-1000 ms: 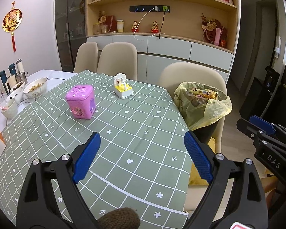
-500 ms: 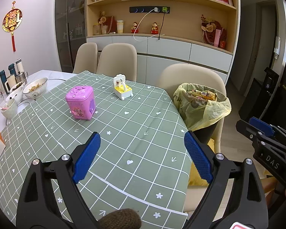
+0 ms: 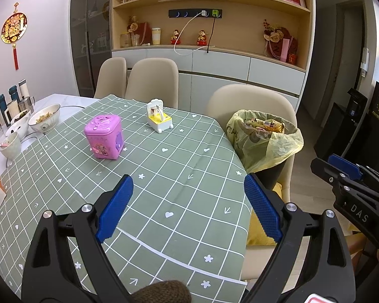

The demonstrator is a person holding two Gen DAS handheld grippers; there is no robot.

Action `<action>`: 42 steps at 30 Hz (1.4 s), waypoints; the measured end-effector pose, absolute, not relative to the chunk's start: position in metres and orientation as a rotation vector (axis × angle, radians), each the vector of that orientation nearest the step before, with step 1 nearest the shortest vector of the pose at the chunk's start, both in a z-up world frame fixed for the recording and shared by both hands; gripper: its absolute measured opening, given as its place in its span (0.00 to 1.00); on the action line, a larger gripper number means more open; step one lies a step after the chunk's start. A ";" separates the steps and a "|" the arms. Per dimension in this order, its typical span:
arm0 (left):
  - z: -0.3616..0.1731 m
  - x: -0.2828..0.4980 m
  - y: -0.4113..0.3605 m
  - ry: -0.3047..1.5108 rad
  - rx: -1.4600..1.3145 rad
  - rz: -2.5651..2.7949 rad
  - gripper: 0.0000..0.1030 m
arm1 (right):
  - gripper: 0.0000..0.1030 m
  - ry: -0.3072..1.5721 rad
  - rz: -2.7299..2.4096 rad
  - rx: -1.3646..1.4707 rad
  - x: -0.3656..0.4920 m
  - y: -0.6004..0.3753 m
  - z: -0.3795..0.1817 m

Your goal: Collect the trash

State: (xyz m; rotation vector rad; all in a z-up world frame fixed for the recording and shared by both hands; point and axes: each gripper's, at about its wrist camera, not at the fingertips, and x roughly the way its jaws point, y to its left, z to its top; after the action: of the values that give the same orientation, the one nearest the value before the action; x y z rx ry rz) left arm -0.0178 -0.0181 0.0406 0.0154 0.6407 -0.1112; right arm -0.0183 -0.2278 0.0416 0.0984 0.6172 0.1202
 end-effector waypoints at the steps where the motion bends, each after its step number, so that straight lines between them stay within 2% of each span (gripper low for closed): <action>1: 0.041 -0.018 -0.018 0.640 0.017 -0.112 0.83 | 0.42 0.616 0.117 0.099 -0.019 -0.227 0.042; 19: 0.036 -0.017 -0.020 0.653 0.011 -0.126 0.83 | 0.42 0.613 0.090 0.105 -0.028 -0.228 0.042; 23: 0.024 -0.009 -0.011 0.707 0.010 -0.123 0.83 | 0.42 0.630 0.090 0.108 -0.025 -0.226 0.040; 26: -0.001 0.005 0.024 0.802 -0.016 -0.037 0.82 | 0.43 0.659 0.104 0.081 -0.013 -0.217 0.033; 28: -0.020 0.011 0.068 0.845 -0.086 0.090 0.82 | 0.48 0.706 0.159 0.057 0.003 -0.201 0.022; 34: -0.088 0.009 0.205 0.961 -0.241 0.446 0.89 | 0.48 0.877 0.582 -0.092 0.061 -0.066 -0.028; 39: -0.107 0.019 0.228 0.930 -0.205 0.446 0.91 | 0.48 0.895 0.750 -0.257 0.099 0.055 -0.073; 42: -0.108 0.022 0.228 0.939 -0.199 0.453 0.92 | 0.49 0.879 0.751 -0.273 0.119 0.084 -0.089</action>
State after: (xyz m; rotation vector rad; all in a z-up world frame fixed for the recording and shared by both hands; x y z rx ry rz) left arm 0.0219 0.2280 -0.1077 -0.1986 0.9392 0.4534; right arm 0.1191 0.0837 -0.0894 -0.2728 0.8790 0.7509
